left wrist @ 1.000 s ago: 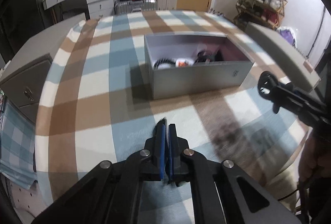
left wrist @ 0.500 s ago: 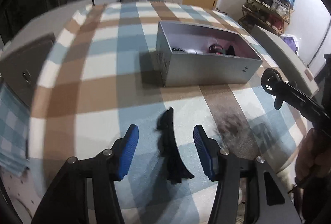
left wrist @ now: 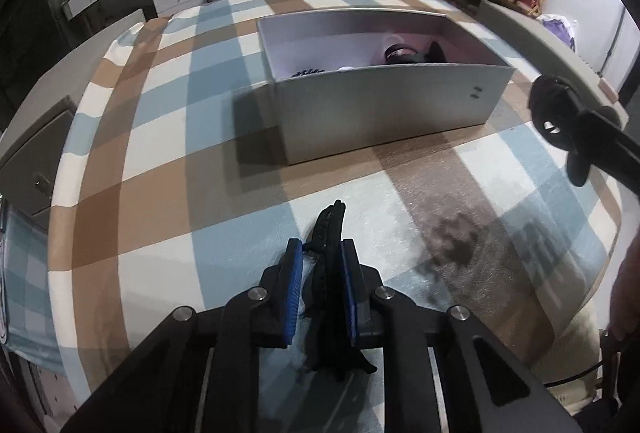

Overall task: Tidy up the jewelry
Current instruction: 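Carry both held black clips over the grey box, then open both grippers to drop the black clips into the box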

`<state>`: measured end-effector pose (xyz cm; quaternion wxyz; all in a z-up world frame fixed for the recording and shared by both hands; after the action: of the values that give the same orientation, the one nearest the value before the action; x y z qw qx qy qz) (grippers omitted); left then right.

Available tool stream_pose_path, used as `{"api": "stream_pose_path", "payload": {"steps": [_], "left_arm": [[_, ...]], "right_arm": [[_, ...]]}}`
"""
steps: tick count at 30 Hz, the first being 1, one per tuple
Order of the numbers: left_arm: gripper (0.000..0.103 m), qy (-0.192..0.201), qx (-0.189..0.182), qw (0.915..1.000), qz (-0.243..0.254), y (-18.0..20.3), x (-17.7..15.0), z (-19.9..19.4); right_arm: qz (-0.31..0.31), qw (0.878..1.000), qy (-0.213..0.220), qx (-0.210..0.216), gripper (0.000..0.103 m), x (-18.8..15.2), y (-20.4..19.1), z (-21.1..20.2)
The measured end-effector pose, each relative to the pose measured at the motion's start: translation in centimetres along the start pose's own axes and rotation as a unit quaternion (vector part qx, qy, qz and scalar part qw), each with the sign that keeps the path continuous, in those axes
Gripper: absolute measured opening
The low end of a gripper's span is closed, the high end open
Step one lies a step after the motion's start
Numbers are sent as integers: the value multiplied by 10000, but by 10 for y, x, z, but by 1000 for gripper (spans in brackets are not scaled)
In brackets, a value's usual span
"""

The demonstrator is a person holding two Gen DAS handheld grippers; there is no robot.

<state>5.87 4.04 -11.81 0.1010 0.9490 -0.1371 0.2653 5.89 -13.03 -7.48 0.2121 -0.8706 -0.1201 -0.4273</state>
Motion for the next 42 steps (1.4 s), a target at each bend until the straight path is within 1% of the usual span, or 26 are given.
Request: {"api": "stream_pose_path", "payload": {"steps": [4,10,15,19,23,31,37,42], "left_arm": [[13,285,-26,9996,56,7,0,-18],[13,708,-286,9971,20,17,12,-48],[13,1086,-396,9932,132,20,39,-65],[13,1313,-470,9901,122,15,63,-67],[13,1509,-565,9868,142,11,86,-64],[13,1551,-781,9845,231,11,117,-41],[13,1480,-950,9842,219,12,126,-27],[13,1337,-1080,9850,139,9,128,-12]], "right_arm": [[41,10000,27,-23,47,1,3,-2],[39,9998,185,-7,47,9,3,-9],[-113,9988,472,28,47,25,0,-18],[-160,9982,584,-36,47,44,4,-14],[-97,9981,600,-14,47,61,13,-5],[82,9988,487,-11,47,85,31,24],[192,9992,350,-68,47,88,44,41],[266,9993,195,-154,47,84,52,55]]}}
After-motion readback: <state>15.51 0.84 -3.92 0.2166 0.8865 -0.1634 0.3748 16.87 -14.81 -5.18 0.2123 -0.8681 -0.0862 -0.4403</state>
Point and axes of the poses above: each gripper's, at about its wrist camera, not at the fingertips, and z roughly the way its jaws point, y to its right, x to its top, the point moved 1 cm from there along z, roughly the way its jaws point, and after that the axes turned 7 degrees about -x, right-handed, at the moved point
